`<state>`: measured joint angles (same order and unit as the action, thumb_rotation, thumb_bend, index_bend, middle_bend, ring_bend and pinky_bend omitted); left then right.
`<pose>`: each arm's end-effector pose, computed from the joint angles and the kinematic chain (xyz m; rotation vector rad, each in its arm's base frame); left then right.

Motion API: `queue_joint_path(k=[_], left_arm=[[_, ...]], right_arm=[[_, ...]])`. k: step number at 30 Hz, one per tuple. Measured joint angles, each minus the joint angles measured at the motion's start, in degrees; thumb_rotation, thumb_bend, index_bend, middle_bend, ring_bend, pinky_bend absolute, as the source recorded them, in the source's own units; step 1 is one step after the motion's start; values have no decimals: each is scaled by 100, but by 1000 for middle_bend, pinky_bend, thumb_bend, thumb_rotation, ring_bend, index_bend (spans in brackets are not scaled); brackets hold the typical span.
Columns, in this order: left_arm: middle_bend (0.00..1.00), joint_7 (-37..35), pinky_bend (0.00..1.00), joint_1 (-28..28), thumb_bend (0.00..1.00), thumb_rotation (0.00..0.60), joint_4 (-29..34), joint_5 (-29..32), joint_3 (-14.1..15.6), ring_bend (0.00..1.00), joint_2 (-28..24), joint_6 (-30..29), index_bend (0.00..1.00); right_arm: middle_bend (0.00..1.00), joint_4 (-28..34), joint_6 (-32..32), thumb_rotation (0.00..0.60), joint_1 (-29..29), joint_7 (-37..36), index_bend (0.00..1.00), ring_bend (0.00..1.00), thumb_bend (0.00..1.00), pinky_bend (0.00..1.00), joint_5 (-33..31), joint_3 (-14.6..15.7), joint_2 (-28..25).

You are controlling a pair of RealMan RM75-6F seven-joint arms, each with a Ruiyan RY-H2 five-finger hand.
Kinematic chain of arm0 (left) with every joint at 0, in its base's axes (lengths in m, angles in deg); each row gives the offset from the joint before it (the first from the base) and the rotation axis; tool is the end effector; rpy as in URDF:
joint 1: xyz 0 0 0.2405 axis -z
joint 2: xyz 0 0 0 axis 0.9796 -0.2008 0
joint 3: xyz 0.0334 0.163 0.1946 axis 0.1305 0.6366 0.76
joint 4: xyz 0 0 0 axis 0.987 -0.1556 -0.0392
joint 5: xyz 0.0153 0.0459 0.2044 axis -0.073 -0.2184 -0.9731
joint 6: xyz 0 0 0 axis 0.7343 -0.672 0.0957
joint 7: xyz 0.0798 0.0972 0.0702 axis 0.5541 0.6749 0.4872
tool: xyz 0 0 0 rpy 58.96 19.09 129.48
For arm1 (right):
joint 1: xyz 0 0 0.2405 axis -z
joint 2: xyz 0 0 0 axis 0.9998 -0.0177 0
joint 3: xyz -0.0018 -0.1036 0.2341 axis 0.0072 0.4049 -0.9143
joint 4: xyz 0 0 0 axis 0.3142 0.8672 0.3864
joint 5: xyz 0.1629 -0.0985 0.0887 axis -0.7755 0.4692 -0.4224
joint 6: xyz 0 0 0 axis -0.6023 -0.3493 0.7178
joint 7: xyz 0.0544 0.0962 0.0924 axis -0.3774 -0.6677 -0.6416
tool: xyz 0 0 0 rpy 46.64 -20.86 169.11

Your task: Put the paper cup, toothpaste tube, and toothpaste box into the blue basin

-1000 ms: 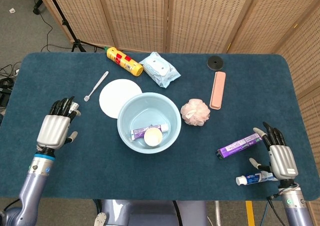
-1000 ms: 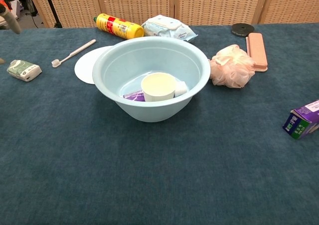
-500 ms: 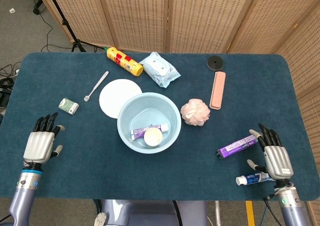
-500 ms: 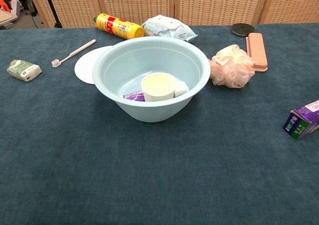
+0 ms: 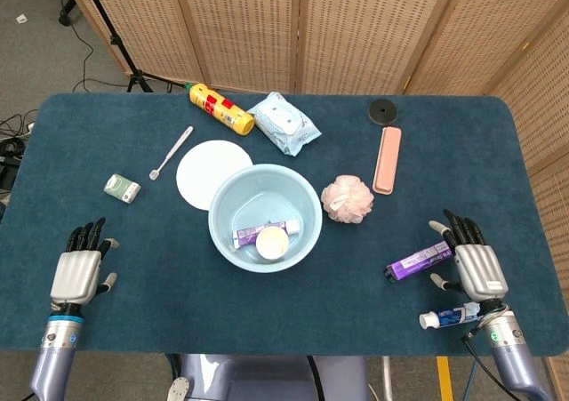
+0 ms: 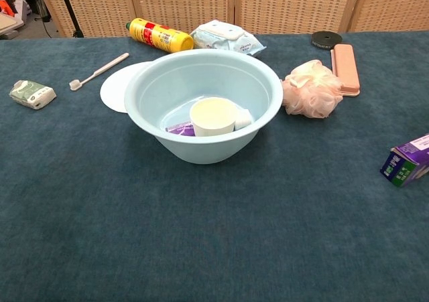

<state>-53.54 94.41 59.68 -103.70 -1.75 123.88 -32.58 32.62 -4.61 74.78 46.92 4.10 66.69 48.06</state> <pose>-0.2950 0.2160 0.0457 -1.4637 -0.9435 -0.6944 -0.2960 -0.2405 0.0998 1.5017 -1.0534 0.9311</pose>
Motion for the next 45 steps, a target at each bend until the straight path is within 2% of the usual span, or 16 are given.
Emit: queue_joint_path(k=[8,16,34,45], left_arm=[[64,-135,81,-110,250,600,-31,-147,-92,28,33,-3,356],[64,-185,81,-180,251,600,-31,-226,-161,28,12,73,356],[64,-270,81,-265,253,600,-12,-329,-292,31,3,238,356],[64,-337,81,-305,255,600,13,-377,-350,31,-27,314,356]], right_arm=[[0,-133,-712,600,-293,181,146,0,195,0,-254,49,-104],[0,-293,-1083,600,-436,435,150,0,203,0,-399,227,-103],[4,-613,-1262,600,-678,455,247,0,208,0,-467,201,175],[90,-810,-1238,600,-707,459,323,1,208,14,-547,192,303]])
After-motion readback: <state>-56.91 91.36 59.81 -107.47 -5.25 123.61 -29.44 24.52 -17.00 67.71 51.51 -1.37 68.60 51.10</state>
